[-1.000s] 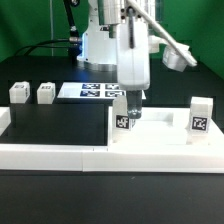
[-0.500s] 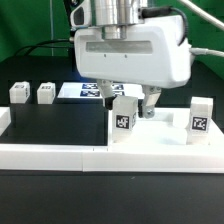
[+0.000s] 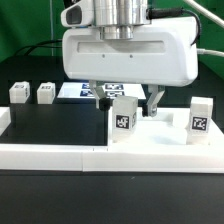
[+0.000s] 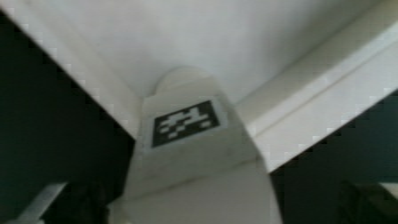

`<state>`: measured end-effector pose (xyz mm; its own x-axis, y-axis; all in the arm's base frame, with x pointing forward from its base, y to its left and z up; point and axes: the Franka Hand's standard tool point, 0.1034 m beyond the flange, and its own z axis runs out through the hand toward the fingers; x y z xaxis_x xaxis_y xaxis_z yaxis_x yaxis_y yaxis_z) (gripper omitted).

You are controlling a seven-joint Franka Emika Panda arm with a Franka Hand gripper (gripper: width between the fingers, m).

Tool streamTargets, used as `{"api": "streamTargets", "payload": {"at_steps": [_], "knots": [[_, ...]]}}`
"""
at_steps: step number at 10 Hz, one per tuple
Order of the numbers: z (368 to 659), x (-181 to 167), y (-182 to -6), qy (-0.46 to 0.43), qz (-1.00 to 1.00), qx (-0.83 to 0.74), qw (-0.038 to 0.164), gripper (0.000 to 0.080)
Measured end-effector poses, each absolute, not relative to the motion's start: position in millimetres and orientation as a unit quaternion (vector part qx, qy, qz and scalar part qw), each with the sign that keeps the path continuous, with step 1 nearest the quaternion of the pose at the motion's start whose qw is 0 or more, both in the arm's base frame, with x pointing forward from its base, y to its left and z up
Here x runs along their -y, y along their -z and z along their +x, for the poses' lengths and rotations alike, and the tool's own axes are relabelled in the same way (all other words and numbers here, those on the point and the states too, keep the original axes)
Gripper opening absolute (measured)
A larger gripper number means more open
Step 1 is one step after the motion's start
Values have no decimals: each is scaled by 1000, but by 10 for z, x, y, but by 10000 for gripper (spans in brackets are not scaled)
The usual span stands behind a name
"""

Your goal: Assemble square table

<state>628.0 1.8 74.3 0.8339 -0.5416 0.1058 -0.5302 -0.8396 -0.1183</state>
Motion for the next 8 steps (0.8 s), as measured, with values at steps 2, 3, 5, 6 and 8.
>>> {"api": "streamTargets", "payload": {"at_steps": [2,3,5,6,8], "knots": [[6279,-11,-743,68,-959,-272,40,640],[6279,-10,-743,68,-957,-280,40,640],[6275,7,-742,66,-944,-320,40,328],[6272,20,-741,65,-938,-338,41,328],[6256,42,-741,62,-923,-378,36,331]]}}
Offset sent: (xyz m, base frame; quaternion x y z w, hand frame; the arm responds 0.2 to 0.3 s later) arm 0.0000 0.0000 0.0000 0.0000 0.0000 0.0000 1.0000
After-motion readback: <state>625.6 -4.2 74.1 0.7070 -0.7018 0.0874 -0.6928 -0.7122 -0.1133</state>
